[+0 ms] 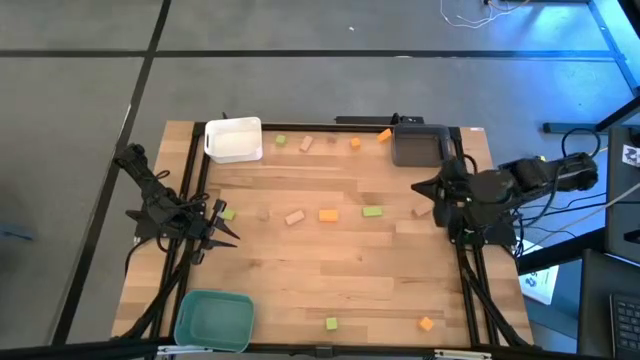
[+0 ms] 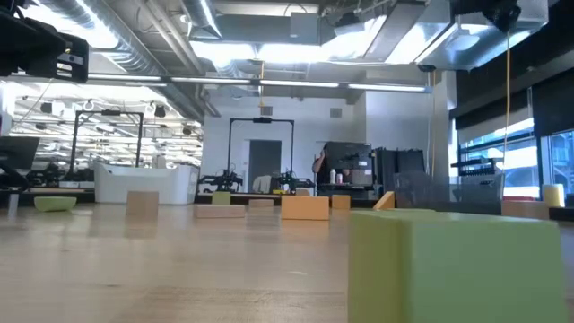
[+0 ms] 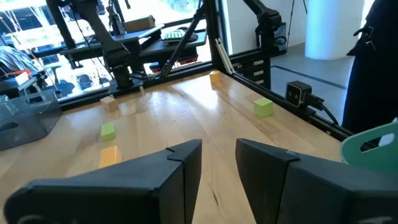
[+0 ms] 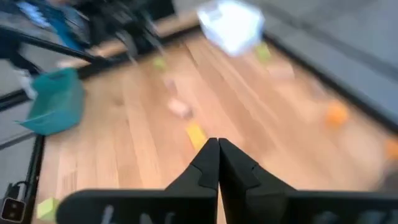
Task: Sort & place blocks by color
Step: Put the green block into the black bin
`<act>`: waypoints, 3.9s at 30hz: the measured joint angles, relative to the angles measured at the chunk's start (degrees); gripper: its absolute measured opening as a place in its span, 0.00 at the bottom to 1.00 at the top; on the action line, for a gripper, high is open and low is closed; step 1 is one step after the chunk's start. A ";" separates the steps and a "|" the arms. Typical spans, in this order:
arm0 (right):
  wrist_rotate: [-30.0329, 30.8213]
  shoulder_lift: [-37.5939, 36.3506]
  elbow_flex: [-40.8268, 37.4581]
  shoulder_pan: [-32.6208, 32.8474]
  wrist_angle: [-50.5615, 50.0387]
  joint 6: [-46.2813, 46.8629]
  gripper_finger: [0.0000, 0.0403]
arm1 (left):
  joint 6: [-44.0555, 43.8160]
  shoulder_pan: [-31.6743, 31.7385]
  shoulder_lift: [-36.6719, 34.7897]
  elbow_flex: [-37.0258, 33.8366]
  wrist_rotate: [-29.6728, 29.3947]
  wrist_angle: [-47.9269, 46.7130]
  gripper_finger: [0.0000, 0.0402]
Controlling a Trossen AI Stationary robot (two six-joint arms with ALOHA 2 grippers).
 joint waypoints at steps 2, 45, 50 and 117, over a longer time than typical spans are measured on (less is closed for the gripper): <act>-2.06 4.54 5.84 0.00 -9.51 6.27 0.00 | 0.00 0.02 -0.01 0.00 0.00 0.01 0.24; -26.24 36.82 22.97 -14.14 -23.12 -23.79 0.51 | -3.66 0.02 2.93 7.22 -19.48 8.11 0.24; -28.94 42.08 22.95 -17.02 -22.77 -27.90 0.51 | -7.02 0.02 9.44 15.35 -24.83 3.57 0.24; -30.12 72.75 22.11 -27.63 -11.94 -51.25 0.49 | -49.61 9.62 43.73 56.65 -11.71 -39.86 0.24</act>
